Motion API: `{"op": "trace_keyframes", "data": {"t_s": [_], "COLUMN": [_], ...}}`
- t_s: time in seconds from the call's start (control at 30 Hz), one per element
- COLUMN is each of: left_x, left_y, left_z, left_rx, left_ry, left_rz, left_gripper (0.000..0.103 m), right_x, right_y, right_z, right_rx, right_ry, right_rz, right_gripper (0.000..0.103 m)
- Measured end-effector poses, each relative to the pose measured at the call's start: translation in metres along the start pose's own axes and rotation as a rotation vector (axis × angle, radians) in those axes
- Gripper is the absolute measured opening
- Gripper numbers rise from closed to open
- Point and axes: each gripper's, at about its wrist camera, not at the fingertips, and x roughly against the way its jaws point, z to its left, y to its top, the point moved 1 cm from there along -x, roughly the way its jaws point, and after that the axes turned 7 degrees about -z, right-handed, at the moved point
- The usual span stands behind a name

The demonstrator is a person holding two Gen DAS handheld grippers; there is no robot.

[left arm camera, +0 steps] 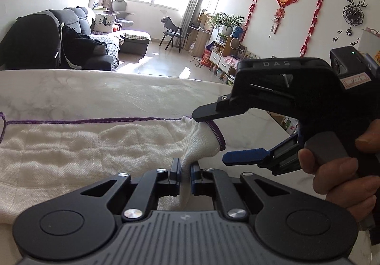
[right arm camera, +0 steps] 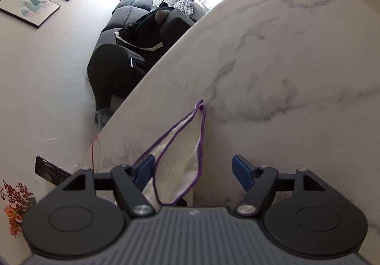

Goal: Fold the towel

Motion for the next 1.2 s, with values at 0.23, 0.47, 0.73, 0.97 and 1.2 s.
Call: {"op": "trace_keyframes", "data": {"t_s": [0.23, 0.47, 0.73, 0.97, 1.2], "left_x": [0.005, 0.007, 0.026, 0.043, 0.061], "left_y": [-0.008, -0.007, -0.002, 0.000, 0.002], "left_z": [-0.013, -0.008, 0.000, 0.013, 0.032], "left_rx": [-0.031, -0.013, 0.021, 0.063, 0.116], "left_ry": [-0.004, 0.000, 0.017, 0.051, 0.101], "left_rz": [0.009, -0.002, -0.036, -0.053, -0.070], "left_gripper": [0.008, 0.008, 0.008, 0.008, 0.008], "right_x": [-0.021, -0.017, -0.014, -0.020, -0.030], "right_y": [0.015, 0.013, 0.005, -0.008, -0.025], "right_z": [0.014, 0.028, 0.051, 0.078, 0.101], "right_rx": [0.022, 0.060, 0.117, 0.172, 0.221], "right_ry": [-0.038, -0.041, -0.019, 0.015, 0.043], "right_rz": [-0.006, -0.025, -0.035, -0.017, 0.014], "right_gripper": [0.053, 0.010, 0.009, 0.010, 0.010]}}
